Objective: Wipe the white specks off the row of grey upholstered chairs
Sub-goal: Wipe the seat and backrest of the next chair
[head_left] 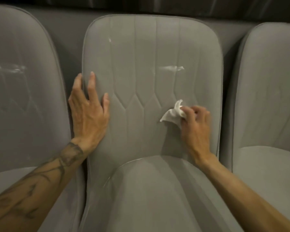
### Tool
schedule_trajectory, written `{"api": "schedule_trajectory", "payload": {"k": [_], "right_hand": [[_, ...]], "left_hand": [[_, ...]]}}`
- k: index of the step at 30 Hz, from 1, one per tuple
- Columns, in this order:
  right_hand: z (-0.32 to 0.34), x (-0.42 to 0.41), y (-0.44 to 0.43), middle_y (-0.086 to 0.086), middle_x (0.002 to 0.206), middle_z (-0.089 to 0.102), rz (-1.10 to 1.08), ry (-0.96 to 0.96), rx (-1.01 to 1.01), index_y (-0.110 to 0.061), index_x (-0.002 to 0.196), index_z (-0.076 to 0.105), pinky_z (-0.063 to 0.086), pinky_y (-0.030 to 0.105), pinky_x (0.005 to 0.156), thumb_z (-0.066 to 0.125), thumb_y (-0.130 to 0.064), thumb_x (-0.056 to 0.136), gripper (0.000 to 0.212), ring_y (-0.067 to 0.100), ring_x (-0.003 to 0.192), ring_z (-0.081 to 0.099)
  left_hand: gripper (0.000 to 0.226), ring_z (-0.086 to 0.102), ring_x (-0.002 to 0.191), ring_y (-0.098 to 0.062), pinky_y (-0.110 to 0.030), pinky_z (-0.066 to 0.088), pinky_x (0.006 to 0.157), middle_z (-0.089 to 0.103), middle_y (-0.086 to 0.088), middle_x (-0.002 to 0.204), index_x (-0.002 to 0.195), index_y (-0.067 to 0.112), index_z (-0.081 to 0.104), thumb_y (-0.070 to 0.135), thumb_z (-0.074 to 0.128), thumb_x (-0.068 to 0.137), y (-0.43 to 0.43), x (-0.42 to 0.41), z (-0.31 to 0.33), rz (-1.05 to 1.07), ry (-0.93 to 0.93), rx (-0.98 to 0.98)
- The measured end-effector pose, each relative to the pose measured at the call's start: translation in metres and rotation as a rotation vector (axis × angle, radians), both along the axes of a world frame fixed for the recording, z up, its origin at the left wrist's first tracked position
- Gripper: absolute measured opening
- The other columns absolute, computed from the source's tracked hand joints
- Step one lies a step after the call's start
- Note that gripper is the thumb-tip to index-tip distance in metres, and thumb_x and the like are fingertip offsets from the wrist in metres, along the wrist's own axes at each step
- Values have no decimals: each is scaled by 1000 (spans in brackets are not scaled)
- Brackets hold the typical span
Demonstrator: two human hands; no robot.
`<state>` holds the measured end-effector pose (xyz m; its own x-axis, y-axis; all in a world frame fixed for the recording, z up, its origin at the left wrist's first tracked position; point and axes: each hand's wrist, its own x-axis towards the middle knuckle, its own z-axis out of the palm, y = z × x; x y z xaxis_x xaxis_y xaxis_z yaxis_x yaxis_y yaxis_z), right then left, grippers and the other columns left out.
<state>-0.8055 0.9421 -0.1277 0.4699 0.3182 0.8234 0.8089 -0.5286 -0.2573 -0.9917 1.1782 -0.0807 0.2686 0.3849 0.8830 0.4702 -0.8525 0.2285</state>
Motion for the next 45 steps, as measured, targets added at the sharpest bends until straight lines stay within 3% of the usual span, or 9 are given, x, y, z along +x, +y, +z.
{"api": "schedule_trajectory", "payload": {"k": [4,11,15,18,21,31,36,40,45], "right_hand": [[23,37,-7,13,119,43,-41,-294,17,-17,124,54,36,40,91,53,-11,94,30,34,104,43],[117,75,18,23,117,53,-41,-437,31,-19,119,48,33,40,87,49,-24,101,18,30,103,41],[173,92,29,17,121,51,-129,-294,214,-16,120,53,29,29,87,42,-37,105,28,29,108,44],[144,77,16,19,120,52,-132,-287,80,-10,117,54,32,40,87,50,-27,96,27,34,105,47],[107,60,-3,11,119,50,-1,-341,-135,-13,113,54,34,44,89,55,-35,94,29,31,105,47],[160,81,33,11,107,54,-202,-300,51,-13,106,56,38,43,76,39,-46,105,36,28,92,49],[164,83,26,15,115,53,-161,-318,-84,-11,114,56,39,46,82,35,-46,107,42,33,98,50],[212,101,46,13,118,52,-183,-259,0,-12,115,54,37,42,84,32,-49,105,45,31,102,49],[154,81,26,15,112,53,-149,-293,-50,-10,112,56,36,43,79,42,-41,105,35,32,97,48]], "left_hand": [[60,41,139,-44,-55,37,110,35,-30,158,161,8,32,30,50,107,5,3,-2,14,-35,24],[60,41,138,-45,-54,37,111,34,-30,159,162,8,31,29,48,108,5,5,-5,28,-26,37],[60,39,138,-45,-56,38,109,34,-31,158,161,8,31,28,48,108,8,6,-8,31,-41,58],[59,39,139,-46,-56,37,109,34,-32,157,161,8,30,27,47,108,9,7,-8,20,-47,74],[59,39,138,-47,-56,36,110,34,-34,157,161,7,30,25,47,108,9,7,-7,1,-51,76],[59,37,139,-49,-55,34,113,32,-35,157,161,7,29,25,47,108,8,7,-7,-27,-56,55],[60,37,140,-51,-56,34,114,31,-36,156,160,5,30,21,49,106,6,5,-4,-66,-60,37],[59,37,139,-51,-56,35,113,31,-36,156,161,6,29,23,46,107,6,6,-5,-64,-63,34],[57,37,139,-50,-55,33,115,32,-36,155,161,7,28,25,43,109,10,7,-8,-70,-76,62]]}}
